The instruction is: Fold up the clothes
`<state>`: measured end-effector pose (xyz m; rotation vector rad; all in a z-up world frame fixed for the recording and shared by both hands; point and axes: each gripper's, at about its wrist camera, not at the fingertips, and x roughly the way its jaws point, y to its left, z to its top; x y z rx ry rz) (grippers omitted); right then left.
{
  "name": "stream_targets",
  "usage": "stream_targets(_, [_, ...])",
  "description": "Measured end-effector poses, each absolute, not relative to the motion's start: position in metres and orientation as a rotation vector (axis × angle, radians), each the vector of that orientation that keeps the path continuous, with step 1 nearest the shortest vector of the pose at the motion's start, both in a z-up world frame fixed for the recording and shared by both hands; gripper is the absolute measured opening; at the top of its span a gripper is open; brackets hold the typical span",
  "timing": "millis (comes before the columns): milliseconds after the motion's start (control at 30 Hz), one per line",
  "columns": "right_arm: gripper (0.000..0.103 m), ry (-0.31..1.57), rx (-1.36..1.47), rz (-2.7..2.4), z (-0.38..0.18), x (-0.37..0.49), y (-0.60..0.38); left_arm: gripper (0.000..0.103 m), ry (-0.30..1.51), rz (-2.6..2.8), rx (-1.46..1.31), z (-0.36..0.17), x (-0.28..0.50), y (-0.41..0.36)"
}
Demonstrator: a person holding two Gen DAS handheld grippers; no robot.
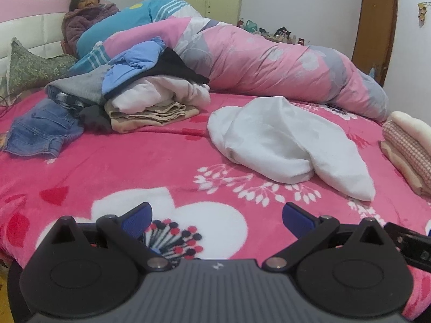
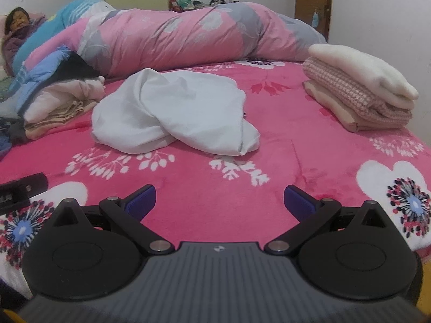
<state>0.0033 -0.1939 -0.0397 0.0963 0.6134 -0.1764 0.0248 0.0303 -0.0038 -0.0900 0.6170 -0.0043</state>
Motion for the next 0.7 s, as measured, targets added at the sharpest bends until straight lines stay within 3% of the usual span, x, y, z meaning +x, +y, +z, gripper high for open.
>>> stream_targets(333, [0.102, 0.534, 0.052, -0.038, -0.041, 0.029, -0.205, 0.103, 0.559, -0.098, -0.106, 0.004, 0.074, 0.031])
stream_targets(500, [0.102, 0.368, -0.044, -0.008, -0.027, 0.066, -0.225, 0.103, 0.527, -0.166, -0.073, 0.008, 0.128, 0.017])
stream_targets(700, [0.102, 0.336, -0.072, 0.017, -0.029, 0.148, -0.264, 0.103, 0.601, -0.179, -0.034, -0.01, 0.223, -0.005])
